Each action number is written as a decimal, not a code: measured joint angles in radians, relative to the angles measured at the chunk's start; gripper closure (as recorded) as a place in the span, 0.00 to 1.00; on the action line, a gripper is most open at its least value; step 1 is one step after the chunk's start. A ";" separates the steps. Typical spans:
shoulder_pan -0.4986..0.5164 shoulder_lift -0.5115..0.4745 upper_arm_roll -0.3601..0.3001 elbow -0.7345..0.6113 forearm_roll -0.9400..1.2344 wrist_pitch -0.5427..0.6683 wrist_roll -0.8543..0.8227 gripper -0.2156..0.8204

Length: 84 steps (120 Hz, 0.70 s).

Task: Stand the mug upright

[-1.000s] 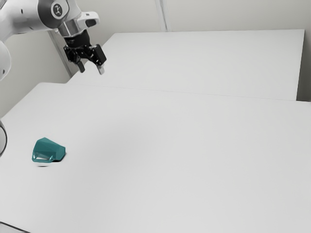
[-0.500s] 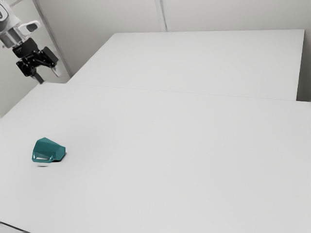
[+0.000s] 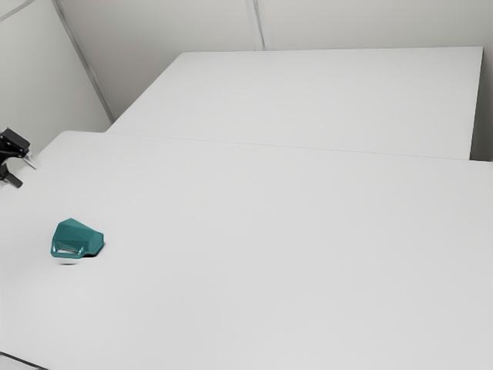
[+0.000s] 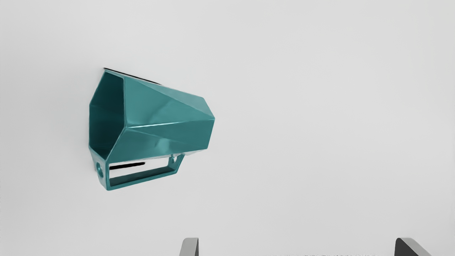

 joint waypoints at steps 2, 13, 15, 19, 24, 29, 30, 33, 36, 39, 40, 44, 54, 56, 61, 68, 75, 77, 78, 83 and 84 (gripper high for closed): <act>0.008 0.011 -0.001 0.001 -0.005 -0.002 0.010 0.21; 0.049 0.069 -0.008 0.015 -0.029 -0.007 0.064 0.21; 0.054 0.079 -0.009 0.018 -0.033 -0.008 0.073 0.21; 0.063 0.100 -0.011 0.024 -0.041 -0.010 0.091 0.21; 0.074 0.124 -0.016 0.035 -0.049 -0.011 0.112 0.21; 0.082 0.148 -0.020 0.046 -0.057 -0.011 0.133 0.21; 0.085 0.152 -0.022 0.048 -0.059 -0.011 0.137 0.21; 0.095 0.164 -0.027 0.051 -0.065 -0.010 0.148 0.21; 0.107 0.175 -0.038 0.053 -0.070 -0.007 0.159 0.21; 0.115 0.185 -0.046 0.055 -0.075 -0.002 0.170 0.21; 0.117 0.188 -0.049 0.055 -0.076 -0.001 0.174 0.21; 0.122 0.198 -0.055 0.056 -0.081 0.006 0.187 0.21; 0.128 0.222 -0.061 0.054 -0.098 0.023 0.217 0.21; 0.129 0.228 -0.062 0.053 -0.102 0.026 0.223 0.21; 0.130 0.238 -0.064 0.051 -0.109 0.035 0.236 0.21; 0.132 0.239 -0.065 0.036 -0.116 0.048 0.251 0.21; 0.135 0.222 -0.068 -0.012 -0.121 0.067 0.262 0.21; 0.136 0.215 -0.070 -0.029 -0.123 0.076 0.265 0.21; 0.137 0.212 -0.071 -0.038 -0.126 0.080 0.267 0.21; 0.138 0.201 -0.077 -0.070 -0.139 0.099 0.274 0.21; 0.139 0.199 -0.078 -0.075 -0.142 0.103 0.275 0.21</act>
